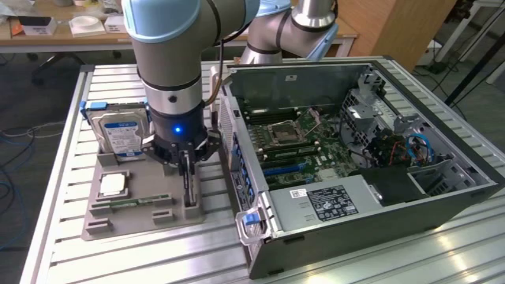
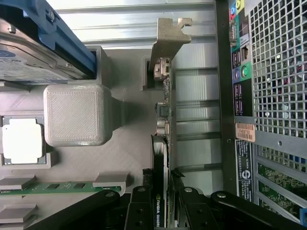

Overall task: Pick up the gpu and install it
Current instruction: 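Pick up the gpu and move the gpu toward the slot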

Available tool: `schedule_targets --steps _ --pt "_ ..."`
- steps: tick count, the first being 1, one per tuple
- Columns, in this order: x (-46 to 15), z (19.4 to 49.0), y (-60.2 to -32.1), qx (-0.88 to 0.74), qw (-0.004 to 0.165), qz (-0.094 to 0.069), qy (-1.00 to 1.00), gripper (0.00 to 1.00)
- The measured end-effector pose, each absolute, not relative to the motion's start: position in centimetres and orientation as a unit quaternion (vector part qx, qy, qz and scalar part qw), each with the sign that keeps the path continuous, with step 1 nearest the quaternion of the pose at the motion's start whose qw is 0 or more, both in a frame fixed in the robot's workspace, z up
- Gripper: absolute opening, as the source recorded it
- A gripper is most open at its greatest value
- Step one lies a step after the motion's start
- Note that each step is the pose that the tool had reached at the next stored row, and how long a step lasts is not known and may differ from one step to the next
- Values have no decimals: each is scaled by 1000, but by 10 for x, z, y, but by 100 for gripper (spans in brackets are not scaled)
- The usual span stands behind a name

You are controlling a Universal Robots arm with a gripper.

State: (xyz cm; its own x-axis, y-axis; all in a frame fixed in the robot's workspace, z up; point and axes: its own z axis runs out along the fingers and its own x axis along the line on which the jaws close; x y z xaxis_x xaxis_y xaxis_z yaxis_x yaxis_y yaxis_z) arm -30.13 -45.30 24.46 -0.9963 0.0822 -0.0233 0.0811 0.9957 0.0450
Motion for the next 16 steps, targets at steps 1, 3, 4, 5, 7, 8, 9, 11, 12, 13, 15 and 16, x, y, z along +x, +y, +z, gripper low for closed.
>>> schedule_targets --steps 1,3,4,5,7,8,9,11,12,13,15,16 --pt "-301 245 -453 41 13 22 999 26" --pt "-301 247 -453 41 13 22 999 26" --pt "-301 248 -453 41 13 22 999 26" --pt "-301 249 -453 41 13 22 999 26" --pt "-301 252 -453 41 13 22 999 26" --pt "-301 253 -453 41 13 22 999 26" --pt "-301 254 -453 41 13 22 999 26" --pt "-301 257 -453 41 13 22 999 26" --pt "-301 258 -453 41 13 22 999 26" --pt "-301 259 -453 41 13 22 999 26" --pt "-301 262 -453 41 13 22 999 26" --pt "-301 264 -453 41 13 22 999 26"
